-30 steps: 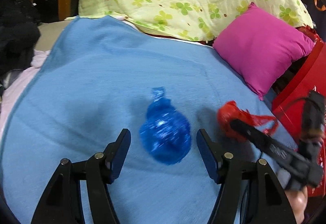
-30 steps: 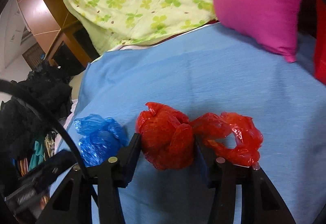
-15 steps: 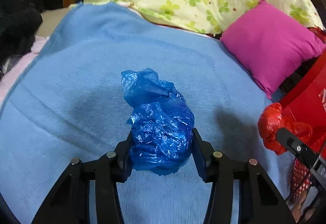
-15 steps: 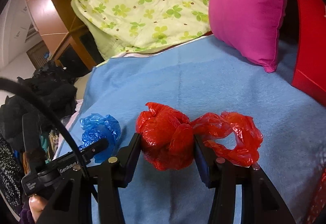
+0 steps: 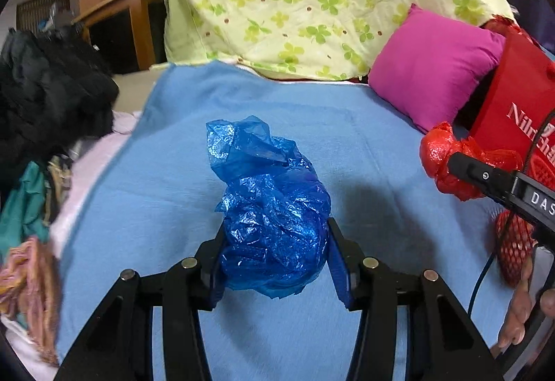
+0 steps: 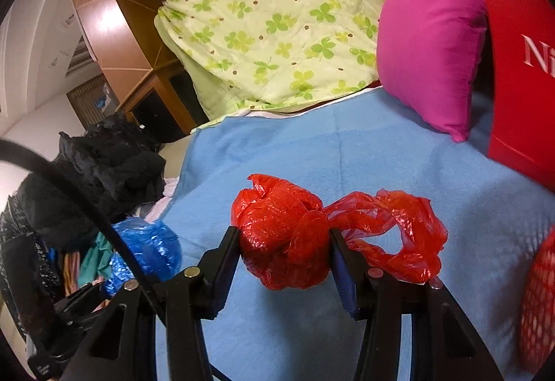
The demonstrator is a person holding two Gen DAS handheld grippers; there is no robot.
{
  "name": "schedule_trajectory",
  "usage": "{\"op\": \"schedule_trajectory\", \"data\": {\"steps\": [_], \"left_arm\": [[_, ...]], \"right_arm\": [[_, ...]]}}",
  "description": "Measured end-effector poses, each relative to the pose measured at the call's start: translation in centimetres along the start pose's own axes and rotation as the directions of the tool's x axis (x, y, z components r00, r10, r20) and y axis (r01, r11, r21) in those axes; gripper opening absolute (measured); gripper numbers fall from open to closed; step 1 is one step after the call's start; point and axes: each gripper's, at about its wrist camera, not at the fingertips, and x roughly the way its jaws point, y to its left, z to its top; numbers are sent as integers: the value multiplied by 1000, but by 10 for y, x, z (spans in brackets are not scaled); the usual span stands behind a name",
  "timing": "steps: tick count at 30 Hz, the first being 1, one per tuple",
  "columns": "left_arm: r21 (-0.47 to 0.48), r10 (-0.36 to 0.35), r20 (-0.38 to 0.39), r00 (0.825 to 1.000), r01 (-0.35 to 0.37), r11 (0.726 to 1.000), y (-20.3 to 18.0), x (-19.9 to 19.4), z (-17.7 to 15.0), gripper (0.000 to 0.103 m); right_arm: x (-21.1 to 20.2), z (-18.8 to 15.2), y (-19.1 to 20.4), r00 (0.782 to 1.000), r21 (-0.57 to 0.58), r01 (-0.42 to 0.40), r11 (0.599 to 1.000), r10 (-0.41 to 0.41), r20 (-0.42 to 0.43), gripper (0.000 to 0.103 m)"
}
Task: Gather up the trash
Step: 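Hold the blue and red bags in both tools just above the blanket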
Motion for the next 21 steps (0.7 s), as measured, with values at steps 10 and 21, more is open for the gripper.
{"op": "schedule_trajectory", "data": {"steps": [10,21], "left_arm": [[44,16,53,998,-19,999,-2,-51,-15,52],[67,33,65,997,-37,997,-4,-61,-28,52]], "right_arm": [[-51,-43,13,1000,26,-9,1000,8,21,53],[-72,-63,12,1000,29,8,1000,-8,12,53]]}}
